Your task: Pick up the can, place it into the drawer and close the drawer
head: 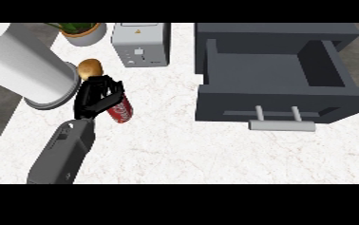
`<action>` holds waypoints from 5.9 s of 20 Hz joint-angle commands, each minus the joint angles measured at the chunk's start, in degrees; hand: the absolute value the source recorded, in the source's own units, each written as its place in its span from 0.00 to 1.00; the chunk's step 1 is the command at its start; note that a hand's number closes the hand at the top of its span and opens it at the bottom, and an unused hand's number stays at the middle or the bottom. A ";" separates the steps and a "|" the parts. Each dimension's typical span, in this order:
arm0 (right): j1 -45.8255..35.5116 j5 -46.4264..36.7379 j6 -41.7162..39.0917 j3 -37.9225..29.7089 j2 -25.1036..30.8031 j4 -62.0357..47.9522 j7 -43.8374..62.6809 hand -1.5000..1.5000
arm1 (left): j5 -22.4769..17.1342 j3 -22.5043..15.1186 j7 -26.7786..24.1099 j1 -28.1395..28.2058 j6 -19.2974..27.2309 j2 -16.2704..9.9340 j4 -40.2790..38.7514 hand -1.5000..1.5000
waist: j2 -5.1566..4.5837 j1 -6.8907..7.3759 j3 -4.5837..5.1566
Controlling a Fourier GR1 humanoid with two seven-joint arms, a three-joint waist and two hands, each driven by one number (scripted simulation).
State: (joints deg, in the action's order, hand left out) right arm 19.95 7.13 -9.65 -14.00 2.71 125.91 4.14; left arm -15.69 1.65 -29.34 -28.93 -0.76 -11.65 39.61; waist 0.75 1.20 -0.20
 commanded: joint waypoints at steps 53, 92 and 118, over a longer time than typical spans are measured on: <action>-8.48 0.03 -1.52 -1.27 0.45 -1.11 3.99 0.00 | -4.32 -21.50 36.09 -56.59 32.57 11.65 -11.20 1.00 | -1.56 -5.10 0.09; -15.96 -1.54 -1.72 -1.19 3.12 -5.92 4.13 0.00 | -16.94 -38.76 25.26 -51.49 45.80 11.65 -18.61 0.00 | -2.61 -8.68 0.03; -21.73 -51.34 3.98 16.28 12.80 -8.93 -4.12 0.00 | -25.16 -37.08 22.02 -53.74 49.28 11.65 -13.55 0.00 | -1.53 -2.72 0.16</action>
State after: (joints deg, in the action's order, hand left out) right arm -0.05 -34.88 -8.36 -1.74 15.14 121.93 0.90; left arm -40.78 -35.08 -6.86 -82.95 48.39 0.00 25.31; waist -0.87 -2.71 -0.04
